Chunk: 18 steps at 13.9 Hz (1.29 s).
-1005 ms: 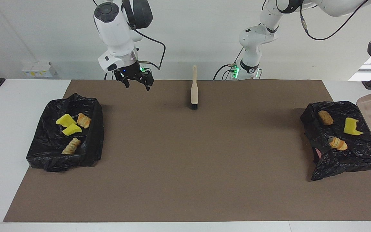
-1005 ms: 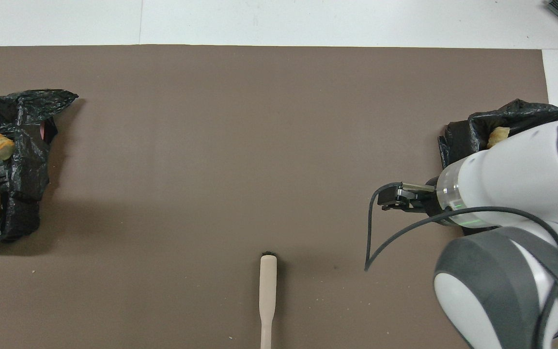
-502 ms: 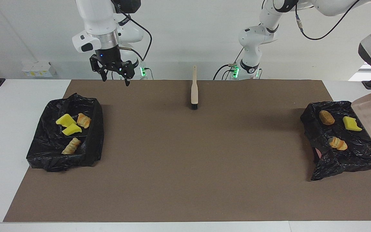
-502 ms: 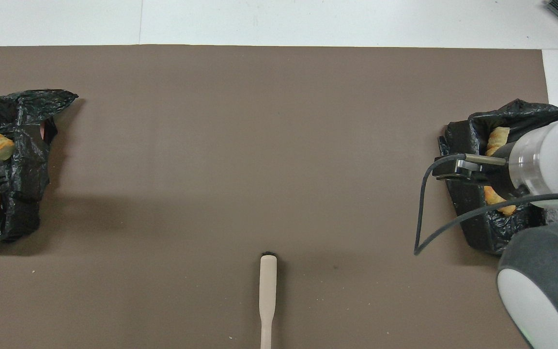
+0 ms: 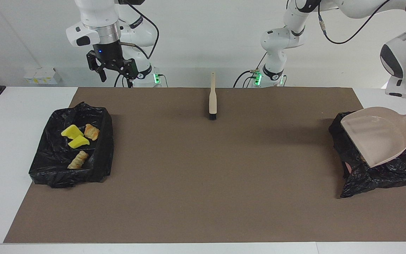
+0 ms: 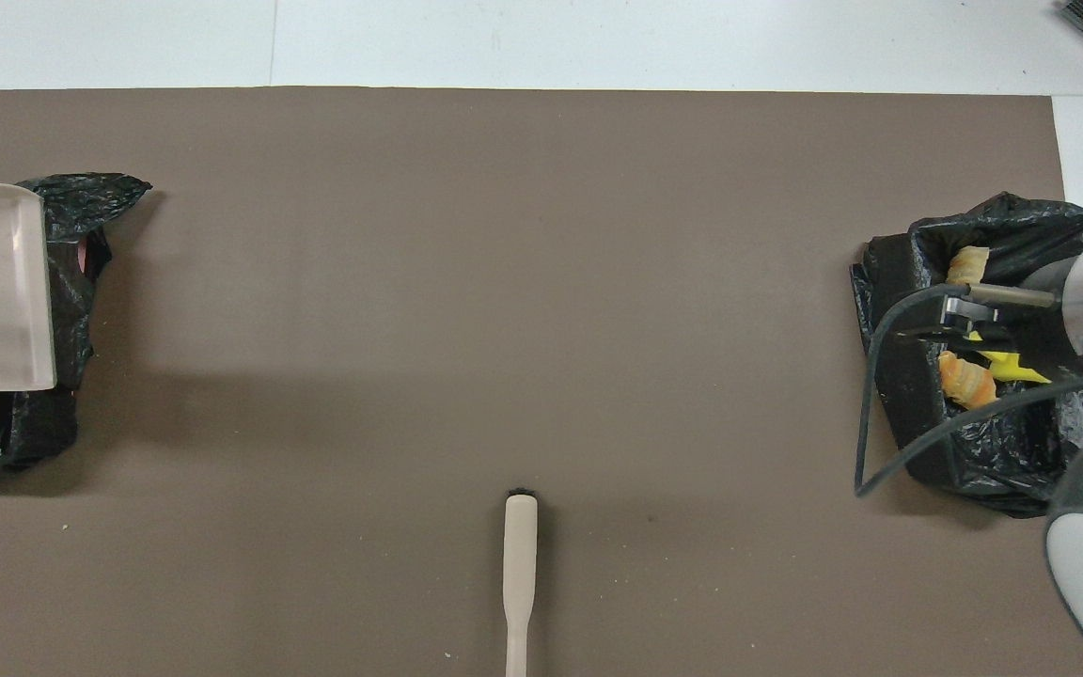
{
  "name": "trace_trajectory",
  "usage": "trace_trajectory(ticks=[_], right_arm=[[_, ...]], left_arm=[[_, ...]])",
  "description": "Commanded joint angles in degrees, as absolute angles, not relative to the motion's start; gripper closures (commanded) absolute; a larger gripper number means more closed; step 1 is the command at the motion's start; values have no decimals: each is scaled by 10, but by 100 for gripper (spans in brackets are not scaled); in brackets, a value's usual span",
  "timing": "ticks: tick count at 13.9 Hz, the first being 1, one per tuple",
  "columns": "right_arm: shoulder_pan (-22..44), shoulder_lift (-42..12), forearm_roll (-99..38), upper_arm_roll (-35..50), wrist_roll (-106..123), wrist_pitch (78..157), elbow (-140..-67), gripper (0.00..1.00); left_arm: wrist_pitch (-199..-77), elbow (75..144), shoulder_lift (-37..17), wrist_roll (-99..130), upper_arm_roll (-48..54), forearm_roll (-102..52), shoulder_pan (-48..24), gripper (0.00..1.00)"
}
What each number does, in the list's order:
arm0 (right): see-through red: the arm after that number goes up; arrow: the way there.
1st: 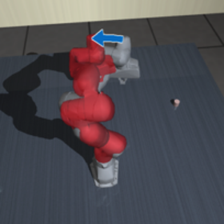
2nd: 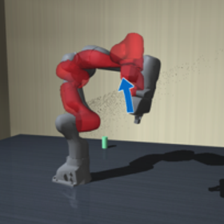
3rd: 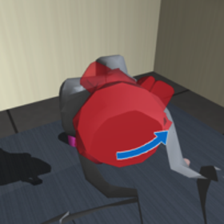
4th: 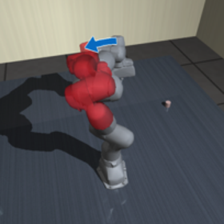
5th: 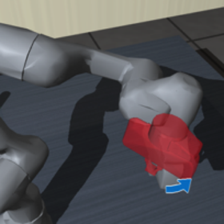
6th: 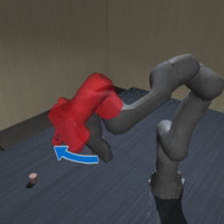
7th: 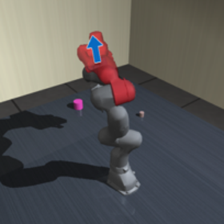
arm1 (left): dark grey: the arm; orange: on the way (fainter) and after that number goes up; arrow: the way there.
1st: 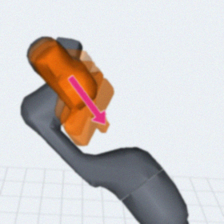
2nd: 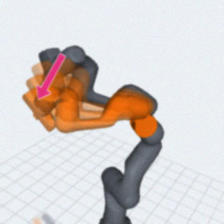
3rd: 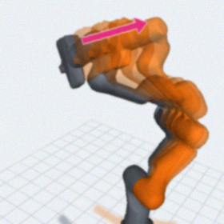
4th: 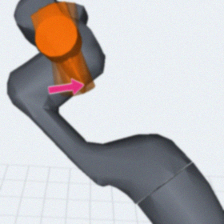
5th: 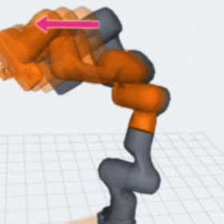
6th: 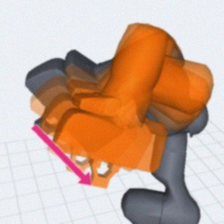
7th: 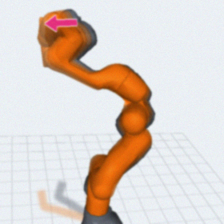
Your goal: Sweep and dump trash in bin
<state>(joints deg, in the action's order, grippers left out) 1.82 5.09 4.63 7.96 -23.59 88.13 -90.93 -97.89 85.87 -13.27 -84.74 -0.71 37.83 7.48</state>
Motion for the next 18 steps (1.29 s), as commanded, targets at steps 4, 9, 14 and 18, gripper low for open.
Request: trace_trajectory(ticks=[4,9,14,18], right_arm=[[8,1,38,62,-189,856,-834,0],[-3,12,22,62,-188,852,-851,0],[-11,26,12,61,-165,858,-874,0],[-11,20,22,60,-98,864,-873,0]], left_arm=[[-917,933,-76,-504,-13,277,-24,100],[-873,933,-69,-282,-13,180,-121,100],[-866,933,-72,-65,-12,82,-196,100],[-927,933,-117,98,-13,-22,-264,100]])
